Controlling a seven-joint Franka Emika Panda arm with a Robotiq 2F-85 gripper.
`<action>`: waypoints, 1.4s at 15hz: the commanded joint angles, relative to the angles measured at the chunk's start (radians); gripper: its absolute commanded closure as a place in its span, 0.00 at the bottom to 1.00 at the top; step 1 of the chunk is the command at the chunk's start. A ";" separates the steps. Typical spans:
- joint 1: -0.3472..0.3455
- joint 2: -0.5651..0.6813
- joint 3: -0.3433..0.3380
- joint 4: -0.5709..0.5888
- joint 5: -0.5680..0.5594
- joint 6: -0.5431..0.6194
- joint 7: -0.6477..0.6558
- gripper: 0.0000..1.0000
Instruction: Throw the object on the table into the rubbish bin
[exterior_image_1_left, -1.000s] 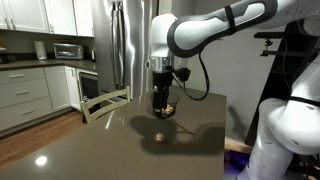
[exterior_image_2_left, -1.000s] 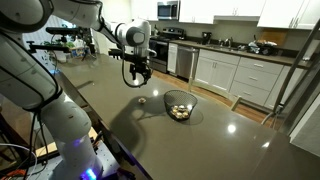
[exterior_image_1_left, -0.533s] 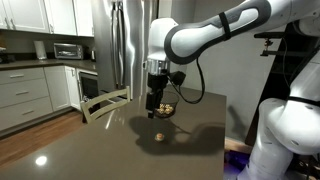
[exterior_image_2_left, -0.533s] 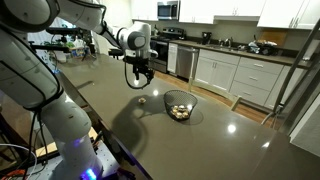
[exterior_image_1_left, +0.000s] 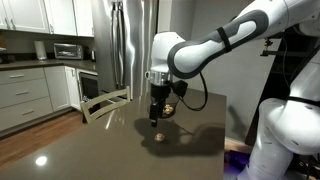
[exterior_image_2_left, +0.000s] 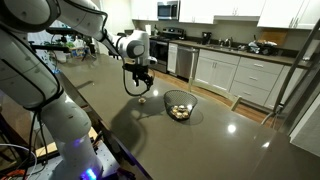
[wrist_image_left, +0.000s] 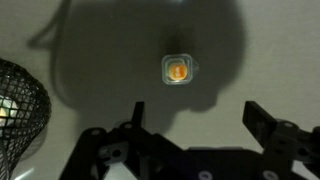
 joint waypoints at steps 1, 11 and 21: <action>-0.009 0.000 0.005 -0.049 -0.028 0.057 0.027 0.00; -0.026 0.056 0.004 -0.113 -0.097 0.212 0.061 0.00; -0.025 0.096 -0.003 -0.115 -0.102 0.248 0.061 0.47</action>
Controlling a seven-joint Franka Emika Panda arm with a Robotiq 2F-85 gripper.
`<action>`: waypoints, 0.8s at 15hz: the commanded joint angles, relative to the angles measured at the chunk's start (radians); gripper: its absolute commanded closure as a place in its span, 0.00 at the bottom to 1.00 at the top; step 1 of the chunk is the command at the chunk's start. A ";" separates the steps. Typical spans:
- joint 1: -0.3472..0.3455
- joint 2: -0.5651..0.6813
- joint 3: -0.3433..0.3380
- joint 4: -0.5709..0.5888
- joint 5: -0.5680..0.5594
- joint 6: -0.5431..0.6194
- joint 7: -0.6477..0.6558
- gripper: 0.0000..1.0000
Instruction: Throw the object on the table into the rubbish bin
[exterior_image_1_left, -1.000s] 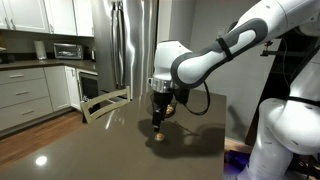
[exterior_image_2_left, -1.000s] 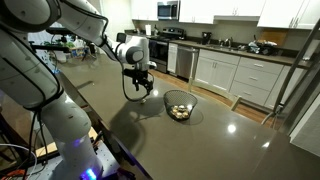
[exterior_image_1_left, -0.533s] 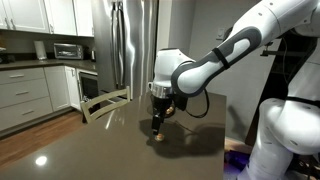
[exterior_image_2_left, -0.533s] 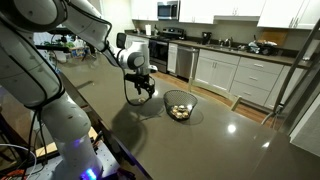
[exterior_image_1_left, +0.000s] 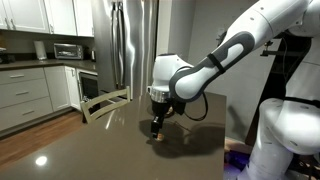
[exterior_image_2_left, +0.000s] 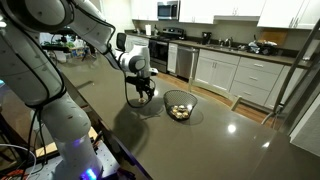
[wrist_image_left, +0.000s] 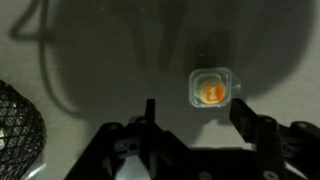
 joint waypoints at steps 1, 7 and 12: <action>-0.010 0.002 0.000 -0.005 -0.022 0.017 0.017 0.53; -0.010 0.006 -0.005 -0.003 -0.020 0.016 0.015 0.73; -0.010 0.013 -0.005 0.003 -0.019 0.011 0.018 0.59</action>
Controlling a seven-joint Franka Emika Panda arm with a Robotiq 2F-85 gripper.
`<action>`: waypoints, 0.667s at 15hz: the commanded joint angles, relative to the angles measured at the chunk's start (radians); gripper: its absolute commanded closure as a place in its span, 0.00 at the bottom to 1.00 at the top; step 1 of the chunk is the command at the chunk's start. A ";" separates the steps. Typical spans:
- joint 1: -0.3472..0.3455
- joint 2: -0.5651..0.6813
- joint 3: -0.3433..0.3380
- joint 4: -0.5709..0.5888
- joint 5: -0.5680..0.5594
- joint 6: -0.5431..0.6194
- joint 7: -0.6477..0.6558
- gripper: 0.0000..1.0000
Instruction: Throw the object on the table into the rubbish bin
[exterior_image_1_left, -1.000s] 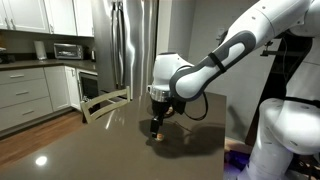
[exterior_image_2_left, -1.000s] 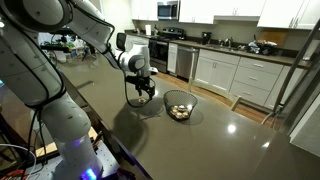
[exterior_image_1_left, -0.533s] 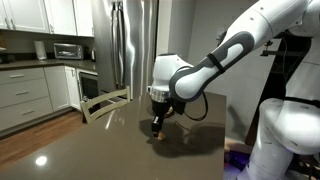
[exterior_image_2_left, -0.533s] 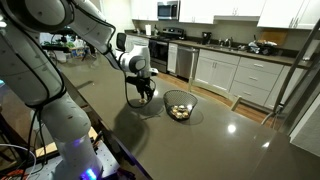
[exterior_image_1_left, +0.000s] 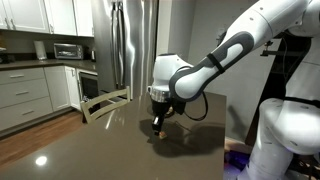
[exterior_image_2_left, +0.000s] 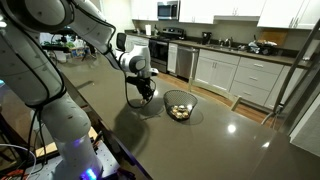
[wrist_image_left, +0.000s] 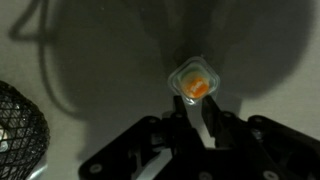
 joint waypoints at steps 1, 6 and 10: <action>-0.010 0.013 0.002 0.004 -0.018 0.009 0.019 0.47; -0.010 0.016 0.002 0.004 -0.021 0.007 0.021 0.16; -0.010 0.012 0.002 0.002 -0.019 -0.019 0.026 0.00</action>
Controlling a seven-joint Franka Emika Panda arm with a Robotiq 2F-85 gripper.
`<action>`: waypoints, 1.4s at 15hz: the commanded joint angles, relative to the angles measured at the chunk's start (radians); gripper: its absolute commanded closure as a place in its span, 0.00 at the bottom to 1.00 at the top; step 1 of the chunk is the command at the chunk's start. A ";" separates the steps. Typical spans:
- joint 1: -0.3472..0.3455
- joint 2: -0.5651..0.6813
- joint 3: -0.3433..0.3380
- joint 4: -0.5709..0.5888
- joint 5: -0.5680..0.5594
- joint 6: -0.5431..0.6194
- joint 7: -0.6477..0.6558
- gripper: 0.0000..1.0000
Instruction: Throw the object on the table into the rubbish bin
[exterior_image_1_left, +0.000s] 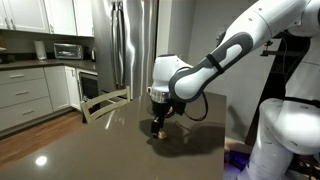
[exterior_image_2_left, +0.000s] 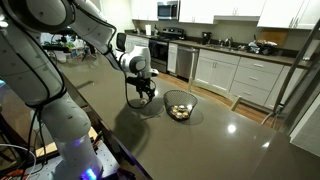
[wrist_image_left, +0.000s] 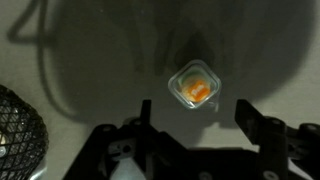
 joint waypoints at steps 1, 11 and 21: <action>-0.011 -0.003 0.004 -0.003 -0.023 -0.021 0.029 0.00; -0.009 -0.013 -0.002 -0.009 -0.011 -0.076 0.017 0.52; -0.011 -0.080 -0.009 -0.008 -0.006 -0.141 0.012 0.92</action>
